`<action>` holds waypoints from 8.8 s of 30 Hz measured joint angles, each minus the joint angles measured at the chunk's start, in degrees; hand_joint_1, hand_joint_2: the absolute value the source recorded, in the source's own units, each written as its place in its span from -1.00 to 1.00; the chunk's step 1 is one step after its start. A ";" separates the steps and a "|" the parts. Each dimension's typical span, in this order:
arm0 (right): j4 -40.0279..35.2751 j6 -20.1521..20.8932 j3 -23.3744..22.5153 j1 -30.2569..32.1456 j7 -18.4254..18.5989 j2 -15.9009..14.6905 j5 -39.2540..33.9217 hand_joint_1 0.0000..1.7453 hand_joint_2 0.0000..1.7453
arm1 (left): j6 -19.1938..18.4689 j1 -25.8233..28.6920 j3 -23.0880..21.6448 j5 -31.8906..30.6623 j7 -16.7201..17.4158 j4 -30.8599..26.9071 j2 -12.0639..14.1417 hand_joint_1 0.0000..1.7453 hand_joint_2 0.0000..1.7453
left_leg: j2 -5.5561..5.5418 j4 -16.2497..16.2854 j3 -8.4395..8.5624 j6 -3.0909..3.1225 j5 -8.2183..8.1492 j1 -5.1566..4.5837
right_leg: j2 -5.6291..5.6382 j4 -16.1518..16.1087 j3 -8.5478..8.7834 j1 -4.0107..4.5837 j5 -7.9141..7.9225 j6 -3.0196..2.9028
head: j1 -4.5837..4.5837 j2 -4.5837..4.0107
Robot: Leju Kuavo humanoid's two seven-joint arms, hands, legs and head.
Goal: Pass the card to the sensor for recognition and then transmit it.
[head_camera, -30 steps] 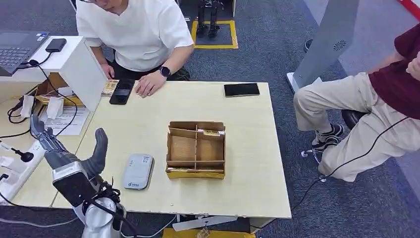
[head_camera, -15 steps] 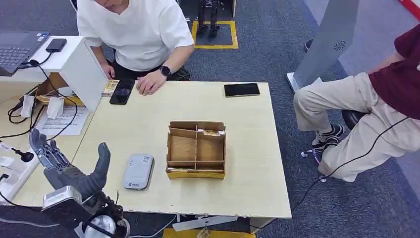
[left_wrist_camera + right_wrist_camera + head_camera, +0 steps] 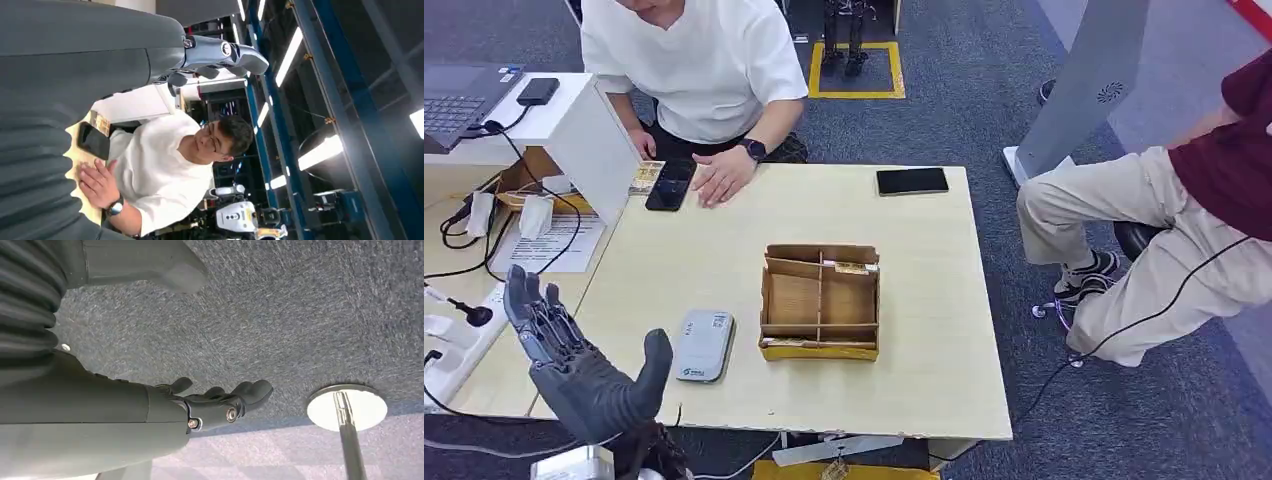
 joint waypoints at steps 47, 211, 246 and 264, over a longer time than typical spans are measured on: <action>3.02 0.00 -0.02 0.01 -2.78 -0.50 2.91 -1.00 1.00 | -1.92 -6.77 -17.49 -42.67 17.07 5.55 17.27 -1.00 1.00 | 0.00 -0.01 -0.01 0.00 0.00 0.00 | 0.01 0.00 -0.03 0.00 -0.01 -0.01 | -0.02 0.00; 5.81 0.00 3.89 0.82 0.42 -1.44 2.29 -1.00 1.00 | -13.05 -13.77 -12.22 -71.71 54.01 36.89 8.57 0.80 1.00 | 0.01 0.00 -0.04 0.00 0.00 0.00 | 0.01 0.00 -0.04 0.00 -0.01 -0.01 | 0.00 0.00; 6.19 0.00 4.33 0.65 1.11 -1.40 2.88 -1.00 1.00 | -0.37 -9.56 -3.59 -54.66 32.68 32.57 2.11 1.00 1.00 | -0.03 0.00 -0.05 0.00 0.00 0.00 | -0.02 0.00 -0.01 0.00 -0.01 -0.01 | -0.02 0.00; 3.45 0.00 2.27 0.57 0.07 -0.52 5.60 -1.00 1.00 | -0.07 -12.35 1.29 -18.66 20.26 21.40 -2.54 1.00 1.00 | -0.03 0.00 -0.03 -0.01 0.01 0.00 | -0.02 0.00 -0.01 0.00 0.00 -0.01 | -0.02 -0.02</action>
